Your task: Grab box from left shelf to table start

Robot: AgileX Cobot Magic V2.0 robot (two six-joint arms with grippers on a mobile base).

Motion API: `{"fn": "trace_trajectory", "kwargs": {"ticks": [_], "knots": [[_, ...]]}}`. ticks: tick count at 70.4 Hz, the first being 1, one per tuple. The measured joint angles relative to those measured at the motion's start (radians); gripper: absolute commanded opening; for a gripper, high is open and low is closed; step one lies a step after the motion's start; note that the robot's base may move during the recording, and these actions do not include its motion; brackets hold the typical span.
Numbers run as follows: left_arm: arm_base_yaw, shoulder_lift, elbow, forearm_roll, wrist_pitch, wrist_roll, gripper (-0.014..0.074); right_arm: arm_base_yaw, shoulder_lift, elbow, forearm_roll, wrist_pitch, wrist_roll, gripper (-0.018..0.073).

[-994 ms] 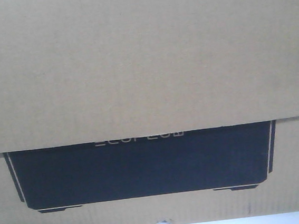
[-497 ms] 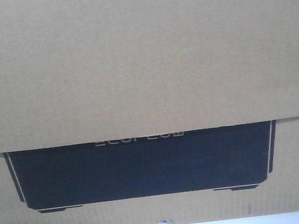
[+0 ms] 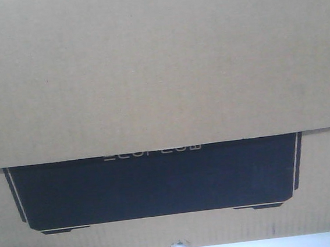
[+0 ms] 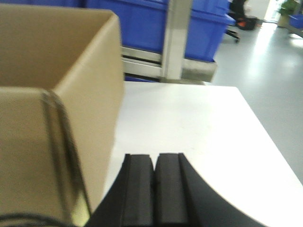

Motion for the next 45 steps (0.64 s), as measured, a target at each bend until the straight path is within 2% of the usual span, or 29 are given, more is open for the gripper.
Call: {"fn": "trace_trajectory", "kwargs": {"ticks": [5,17,28,45], "knots": [[0.0,0.0,0.0,0.0,0.0,0.0,-0.0102,-0.026,-0.041,0.068,0.009,-0.056,0.0,0.0057],[0.0,0.0,0.0,0.0,-0.002,0.0,-0.0102,-0.033,-0.099,0.227,0.05,-0.181,0.001,0.0057],[0.0,0.0,0.001,0.0,-0.002,0.0,-0.0102,-0.035,-0.099,0.261,0.102,-0.185,0.005,0.0057],[0.0,0.0,0.001,0.0,-0.002,0.0,-0.0102,-0.035,-0.099,0.261,0.111,-0.185,0.005,0.0057]]}}
